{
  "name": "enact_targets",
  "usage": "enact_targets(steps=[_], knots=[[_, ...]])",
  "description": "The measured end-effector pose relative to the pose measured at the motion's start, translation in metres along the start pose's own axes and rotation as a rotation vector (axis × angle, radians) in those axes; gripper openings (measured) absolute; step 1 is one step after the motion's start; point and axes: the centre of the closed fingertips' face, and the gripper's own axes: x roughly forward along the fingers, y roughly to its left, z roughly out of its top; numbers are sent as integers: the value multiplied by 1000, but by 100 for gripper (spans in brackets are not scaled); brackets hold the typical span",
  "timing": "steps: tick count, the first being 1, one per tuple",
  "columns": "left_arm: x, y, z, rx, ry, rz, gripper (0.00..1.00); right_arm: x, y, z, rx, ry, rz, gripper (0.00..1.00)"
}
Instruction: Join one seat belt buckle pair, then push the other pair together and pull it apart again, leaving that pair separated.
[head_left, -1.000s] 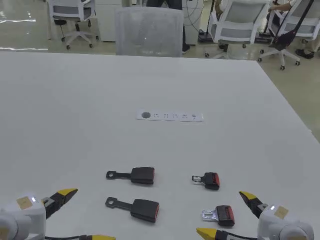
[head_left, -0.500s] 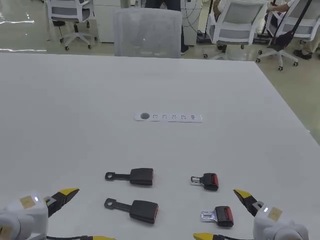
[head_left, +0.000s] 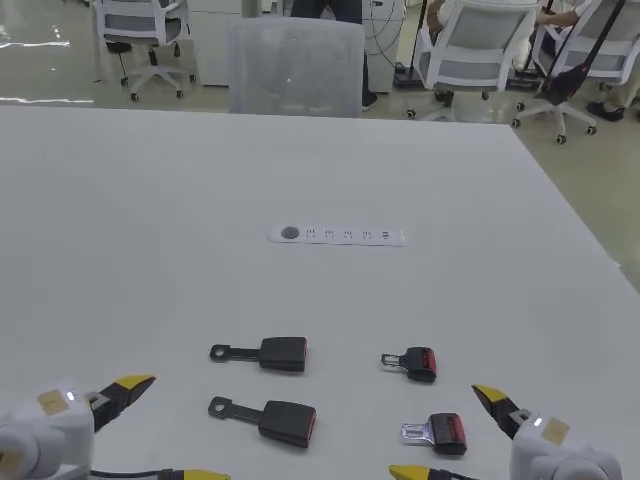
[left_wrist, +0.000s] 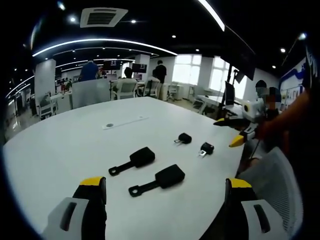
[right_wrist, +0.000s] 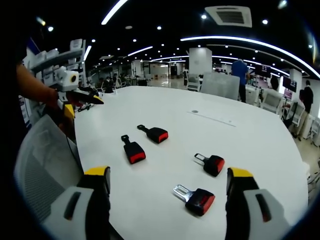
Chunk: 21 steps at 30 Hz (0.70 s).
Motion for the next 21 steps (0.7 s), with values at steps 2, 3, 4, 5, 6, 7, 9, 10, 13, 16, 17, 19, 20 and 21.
enact_targets(steps=[2,3,4,5,6,7,9,10,13,16,17,19,20,21], knots=[[-1,0,0,3,-1,3,100,0,-1,-1,5,0,-1,99],[-1,1,0,4,0,6,100,0,-1,0,5,0,-2,99],[-1,1,1,4,1,8,100,-1,-1,-1,5,-2,-4,98],[-2,1,1,1,0,11,100,-1,-1,-1,7,-1,-4,98],[-2,1,3,-3,-4,12,100,-1,-1,-1,11,1,-3,98],[-2,1,4,-7,-9,12,100,-1,-1,-2,10,2,-3,98],[-3,0,6,-9,-12,14,100,-1,-1,-2,9,4,-2,98],[-3,-1,5,-6,-7,16,100,-1,0,-2,10,5,0,98],[-4,-1,5,-6,-3,22,100,-1,0,-2,9,5,0,99],[-5,-1,7,-17,-11,26,100,-1,0,-2,7,5,-1,99],[-5,-2,7,-17,-11,26,100,-1,0,-1,9,5,1,99],[-5,-2,8,-15,-9,26,100,-1,0,-1,3,6,0,99],[-6,-2,8,-14,-8,27,100,-1,0,-2,1,9,0,99],[-6,-2,8,-15,-10,28,100,-1,0,-2,4,10,2,99]])
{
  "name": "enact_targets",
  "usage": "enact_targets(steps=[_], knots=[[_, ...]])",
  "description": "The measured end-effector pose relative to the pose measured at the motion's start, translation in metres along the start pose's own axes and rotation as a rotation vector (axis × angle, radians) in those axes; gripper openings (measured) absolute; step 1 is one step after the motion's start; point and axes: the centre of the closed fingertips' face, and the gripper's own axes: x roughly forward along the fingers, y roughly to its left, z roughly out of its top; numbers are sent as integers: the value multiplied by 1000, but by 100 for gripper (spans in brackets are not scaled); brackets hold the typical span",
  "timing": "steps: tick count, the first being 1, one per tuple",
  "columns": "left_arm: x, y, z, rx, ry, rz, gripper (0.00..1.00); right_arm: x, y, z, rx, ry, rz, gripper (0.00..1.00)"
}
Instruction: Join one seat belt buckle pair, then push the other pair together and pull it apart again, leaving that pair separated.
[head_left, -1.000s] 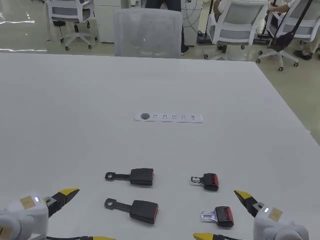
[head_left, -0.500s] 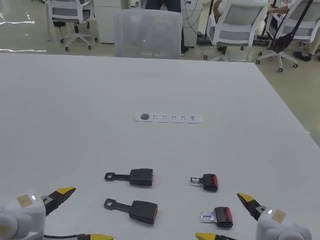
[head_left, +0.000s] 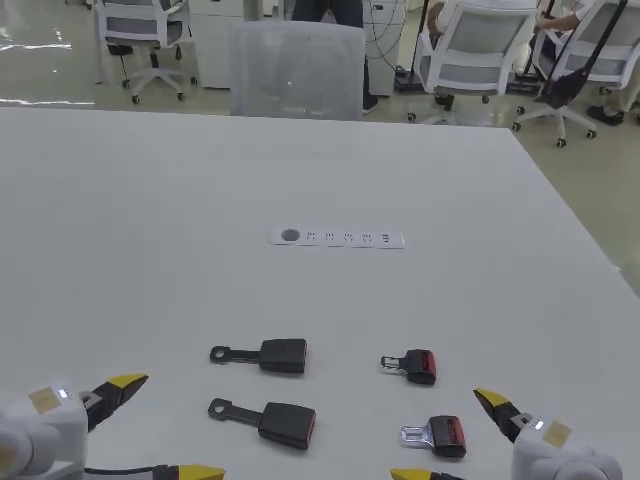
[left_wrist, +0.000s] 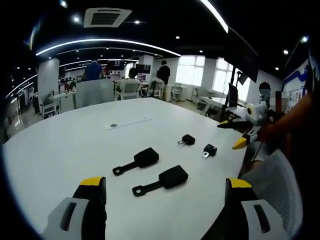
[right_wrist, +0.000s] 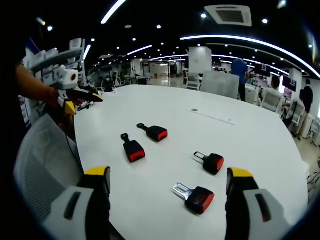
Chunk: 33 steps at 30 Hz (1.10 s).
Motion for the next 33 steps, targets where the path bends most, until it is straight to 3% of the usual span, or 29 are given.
enact_targets(steps=[33], knots=[[1,5,-3,-9,13,1,100,-1,1,-8,3,26,13,97]])
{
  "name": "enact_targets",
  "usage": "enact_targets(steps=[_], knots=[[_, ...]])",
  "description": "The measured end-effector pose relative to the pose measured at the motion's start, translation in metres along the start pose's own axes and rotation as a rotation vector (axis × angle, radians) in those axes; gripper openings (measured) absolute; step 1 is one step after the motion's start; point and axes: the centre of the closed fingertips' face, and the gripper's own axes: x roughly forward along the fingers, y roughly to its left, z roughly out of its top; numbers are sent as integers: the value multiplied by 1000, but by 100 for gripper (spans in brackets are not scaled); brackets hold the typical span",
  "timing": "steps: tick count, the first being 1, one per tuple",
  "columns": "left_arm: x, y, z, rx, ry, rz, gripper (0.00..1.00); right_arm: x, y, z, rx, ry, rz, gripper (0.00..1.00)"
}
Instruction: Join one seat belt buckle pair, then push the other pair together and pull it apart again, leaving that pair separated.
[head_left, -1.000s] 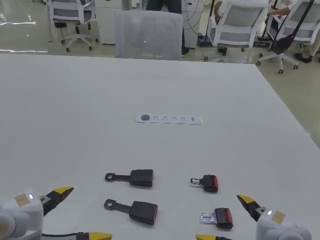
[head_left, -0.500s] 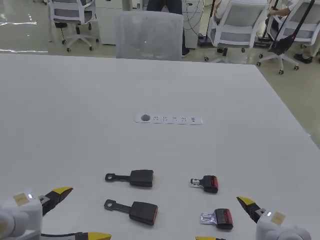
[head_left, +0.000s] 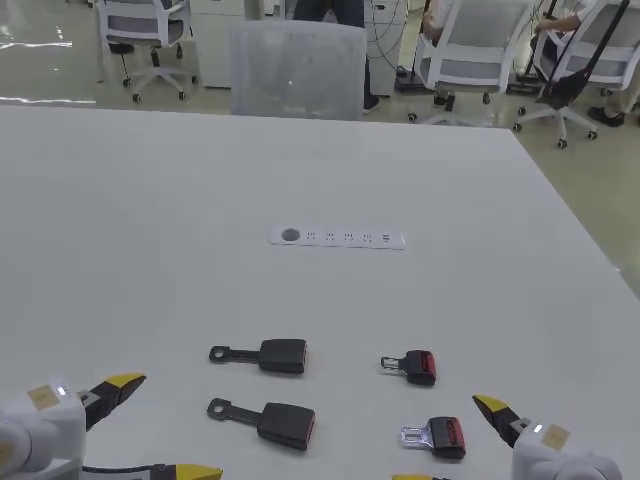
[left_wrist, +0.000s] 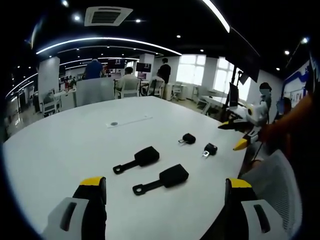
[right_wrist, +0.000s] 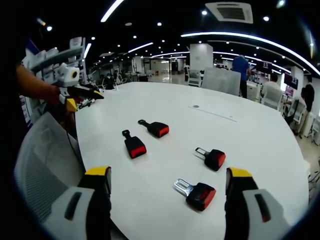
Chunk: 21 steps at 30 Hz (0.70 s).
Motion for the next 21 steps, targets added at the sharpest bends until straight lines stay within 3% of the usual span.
enact_targets(steps=[21], knots=[[13,-5,-2,9,26,-36,100,-3,-12,-13,10,45,-3,94]])
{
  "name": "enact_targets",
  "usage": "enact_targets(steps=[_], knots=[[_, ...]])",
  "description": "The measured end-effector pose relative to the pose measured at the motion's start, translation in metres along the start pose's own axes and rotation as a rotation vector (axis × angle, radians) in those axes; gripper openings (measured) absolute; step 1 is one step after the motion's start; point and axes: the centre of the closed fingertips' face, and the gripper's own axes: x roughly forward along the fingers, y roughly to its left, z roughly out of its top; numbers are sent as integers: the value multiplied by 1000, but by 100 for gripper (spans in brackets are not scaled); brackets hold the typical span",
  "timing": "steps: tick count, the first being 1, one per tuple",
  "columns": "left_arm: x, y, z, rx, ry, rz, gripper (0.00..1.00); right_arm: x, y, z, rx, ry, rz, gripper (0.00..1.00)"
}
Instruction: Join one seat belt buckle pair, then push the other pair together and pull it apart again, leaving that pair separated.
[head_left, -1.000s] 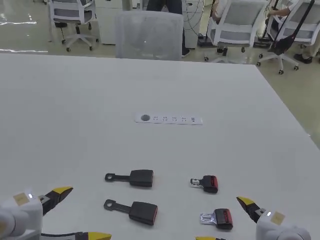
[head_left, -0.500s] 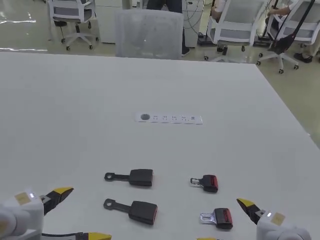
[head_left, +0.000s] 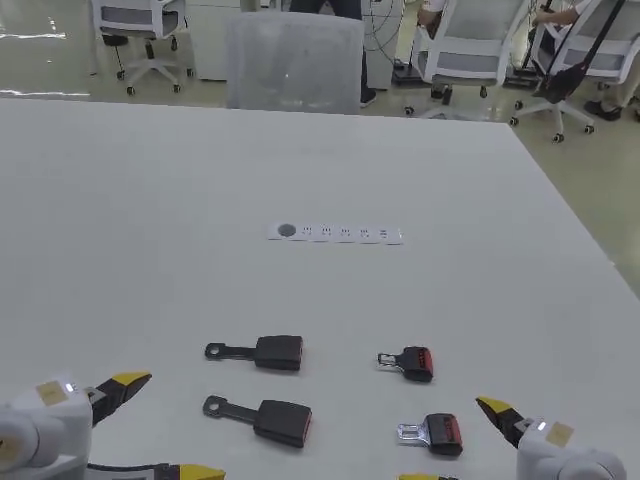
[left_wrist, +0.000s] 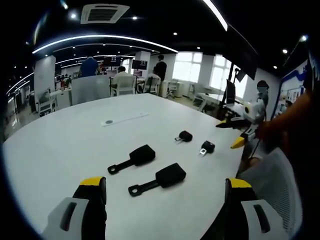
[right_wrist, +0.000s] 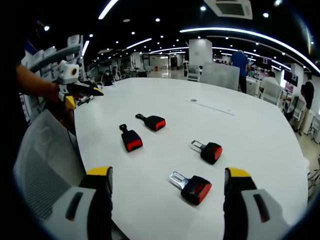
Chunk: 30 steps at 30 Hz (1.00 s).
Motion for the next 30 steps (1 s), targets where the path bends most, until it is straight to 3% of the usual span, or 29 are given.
enact_targets(steps=[16,30], knots=[[17,2,-1,25,31,-25,100,6,-11,-9,11,42,8,90],[37,10,-13,32,72,-57,100,13,-27,-24,-5,108,41,85]])
